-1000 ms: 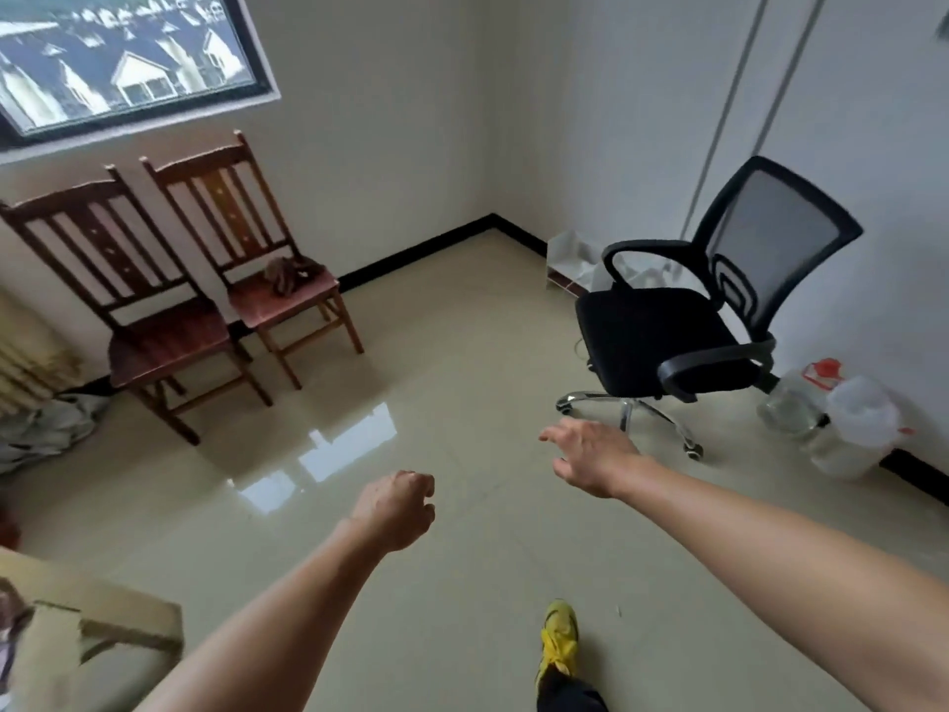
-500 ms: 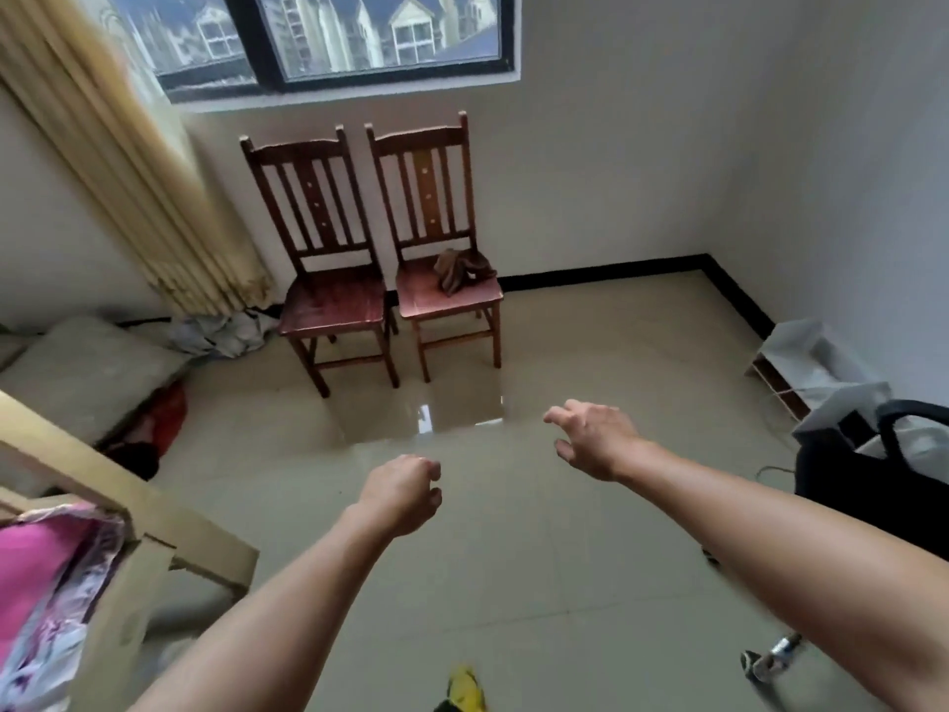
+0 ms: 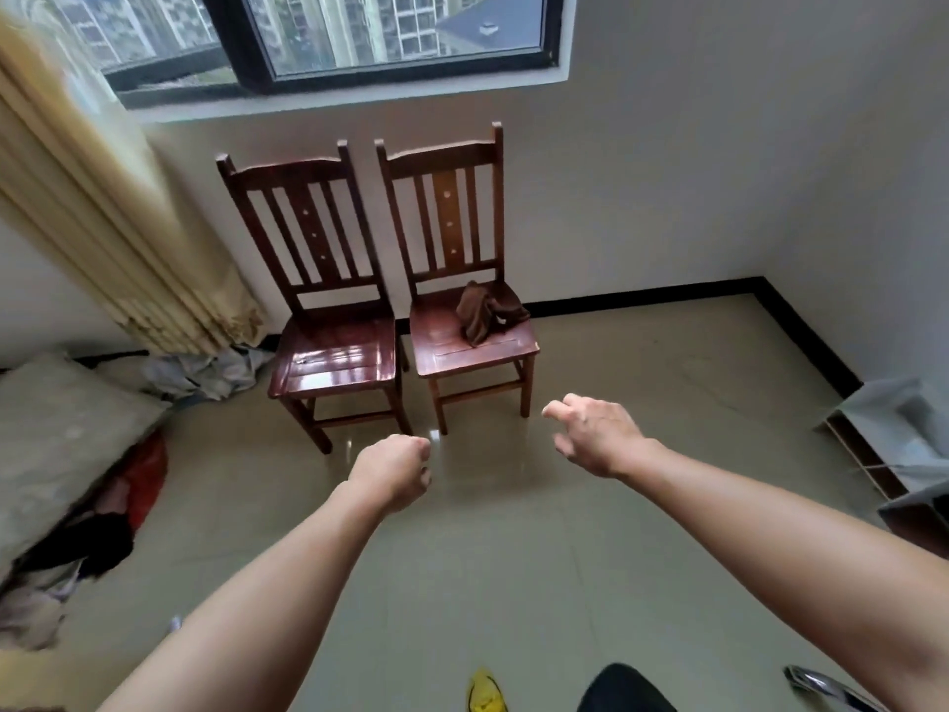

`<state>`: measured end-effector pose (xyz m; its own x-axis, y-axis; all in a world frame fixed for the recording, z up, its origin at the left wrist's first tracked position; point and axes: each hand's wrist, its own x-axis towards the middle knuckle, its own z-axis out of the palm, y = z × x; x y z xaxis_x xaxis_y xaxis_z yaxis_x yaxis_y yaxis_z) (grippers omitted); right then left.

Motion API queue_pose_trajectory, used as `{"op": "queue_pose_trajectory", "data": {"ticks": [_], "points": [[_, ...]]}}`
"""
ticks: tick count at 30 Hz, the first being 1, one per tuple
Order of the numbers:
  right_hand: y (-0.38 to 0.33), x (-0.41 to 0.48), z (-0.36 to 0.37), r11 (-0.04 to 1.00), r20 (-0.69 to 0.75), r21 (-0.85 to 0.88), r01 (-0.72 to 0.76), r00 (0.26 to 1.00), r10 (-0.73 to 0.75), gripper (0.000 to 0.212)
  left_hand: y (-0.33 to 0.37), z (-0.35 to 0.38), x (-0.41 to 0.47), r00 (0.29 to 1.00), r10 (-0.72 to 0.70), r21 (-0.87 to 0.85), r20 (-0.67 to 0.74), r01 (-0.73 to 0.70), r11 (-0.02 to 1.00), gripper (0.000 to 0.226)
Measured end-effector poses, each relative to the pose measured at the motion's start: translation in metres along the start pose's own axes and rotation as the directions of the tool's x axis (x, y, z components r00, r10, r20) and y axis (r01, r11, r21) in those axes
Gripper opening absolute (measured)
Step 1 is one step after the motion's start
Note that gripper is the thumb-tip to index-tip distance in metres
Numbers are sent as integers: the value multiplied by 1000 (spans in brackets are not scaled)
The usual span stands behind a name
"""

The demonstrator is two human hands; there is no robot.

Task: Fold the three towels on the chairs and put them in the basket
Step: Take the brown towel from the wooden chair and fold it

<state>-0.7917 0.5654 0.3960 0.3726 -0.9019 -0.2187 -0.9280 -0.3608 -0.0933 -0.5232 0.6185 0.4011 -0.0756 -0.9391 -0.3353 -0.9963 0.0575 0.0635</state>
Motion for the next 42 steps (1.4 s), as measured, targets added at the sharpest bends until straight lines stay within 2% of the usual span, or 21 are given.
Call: {"op": "queue_pose_trajectory", "data": {"ticks": [5, 8, 16, 21, 26, 32, 37, 42], "points": [[35, 102, -19, 1000, 9, -18, -11, 1000, 11, 35, -8, -37, 106, 995, 88, 25, -45, -87, 996, 14], [60, 172, -18, 1000, 37, -25, -6, 999, 7, 37, -15, -50, 177, 997, 70, 27, -21, -69, 997, 22], [120, 371, -31, 998, 97, -23, 51, 994, -49, 32, -40, -85, 355, 1000, -13, -13, 16, 13, 1000, 24], [126, 467, -40, 993, 185, -39, 112, 977, -103, 35, -61, -88, 425, 993, -58, -74, 106, 66, 995, 26], [124, 545, -18, 993, 214, -16, 120, 970, -114, 39, -97, -73, 507, 984, -32, -86, 175, 48, 995, 24], [131, 630, 34, 998, 319, 62, 2, 948, -22, 40, -126, -41, 622, 969, 26, -140, 244, 9, 990, 23], [144, 675, 60, 990, 354, 114, -82, 935, 37, 39, -132, -18, 683, 946, 20, -206, 325, 50, 977, 22], [167, 726, 113, 978, 348, 139, -155, 932, 99, 38, -133, 30, 748, 912, -79, -343, 402, 230, 911, 26]]}}
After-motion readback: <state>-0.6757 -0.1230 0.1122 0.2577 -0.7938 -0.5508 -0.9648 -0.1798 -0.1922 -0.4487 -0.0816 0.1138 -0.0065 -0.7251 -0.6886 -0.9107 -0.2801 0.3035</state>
